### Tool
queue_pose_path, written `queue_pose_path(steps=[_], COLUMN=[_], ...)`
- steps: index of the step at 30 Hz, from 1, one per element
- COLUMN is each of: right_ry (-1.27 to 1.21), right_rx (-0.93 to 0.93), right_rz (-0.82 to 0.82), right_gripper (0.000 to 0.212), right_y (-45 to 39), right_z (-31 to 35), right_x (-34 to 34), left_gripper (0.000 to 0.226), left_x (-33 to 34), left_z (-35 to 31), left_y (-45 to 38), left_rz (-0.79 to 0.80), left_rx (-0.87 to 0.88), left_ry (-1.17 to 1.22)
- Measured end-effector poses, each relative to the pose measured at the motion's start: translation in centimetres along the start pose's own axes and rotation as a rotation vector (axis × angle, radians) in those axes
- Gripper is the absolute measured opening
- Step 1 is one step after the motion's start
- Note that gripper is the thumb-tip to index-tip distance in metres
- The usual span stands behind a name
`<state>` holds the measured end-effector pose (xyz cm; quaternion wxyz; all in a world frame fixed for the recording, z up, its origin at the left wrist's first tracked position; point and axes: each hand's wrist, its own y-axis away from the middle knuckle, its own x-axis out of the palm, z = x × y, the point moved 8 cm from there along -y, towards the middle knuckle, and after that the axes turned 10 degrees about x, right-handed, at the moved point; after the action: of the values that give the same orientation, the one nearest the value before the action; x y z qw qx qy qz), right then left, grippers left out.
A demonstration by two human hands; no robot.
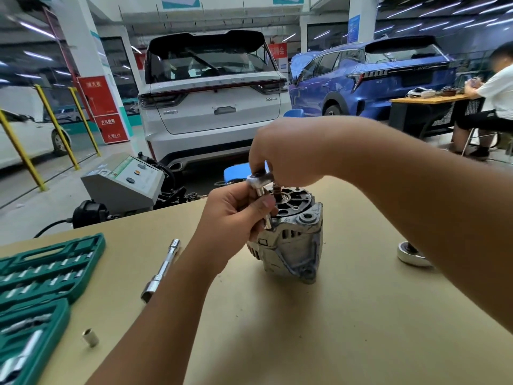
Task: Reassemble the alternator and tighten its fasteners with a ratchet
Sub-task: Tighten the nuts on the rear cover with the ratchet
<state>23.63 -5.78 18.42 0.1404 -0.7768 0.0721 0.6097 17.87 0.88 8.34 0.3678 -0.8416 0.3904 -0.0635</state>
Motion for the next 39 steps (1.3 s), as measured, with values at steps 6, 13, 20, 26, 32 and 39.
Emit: queue_pose_path(steps=[6,13,20,26,32,39], right_ry=[-0.188,-0.023,-0.079,-0.311,-0.448,-0.853], right_rx=[0.056,0.026,0.088,0.052,0.080,0.214], right_rz=[0.150,0.000,-0.003,0.134,-0.027,-0.146], right_gripper=[0.034,0.035,0.027,0.018,0.013,0.019], right_y=[0.1,-0.2,-0.9,-1.3,-1.3,-0.2], right_z=[-0.6,-0.2,-1.6,-1.9,-3.1,-7.5], right_x=[0.5,0.4,0.7,2.1,1.3,0.5], left_gripper=[0.014,0.006,0.010,0.027,0.028,0.005], left_x=[0.8,0.5,-0.3,-1.2,-3.5,-2.5], left_z=[-1.1,-0.6,0.3,0.1,1.9,2.2], left_y=[0.1,0.0,0.2,0.3,0.4,0.8], left_rz=[0.002,-0.018,-0.070,-0.100,-0.197,-0.017], left_rx=[0.039,0.038,-0.001,0.034,-0.076,-0.144], left_ry=[-0.031,-0.062,0.017,-0.053,-0.027,-0.165])
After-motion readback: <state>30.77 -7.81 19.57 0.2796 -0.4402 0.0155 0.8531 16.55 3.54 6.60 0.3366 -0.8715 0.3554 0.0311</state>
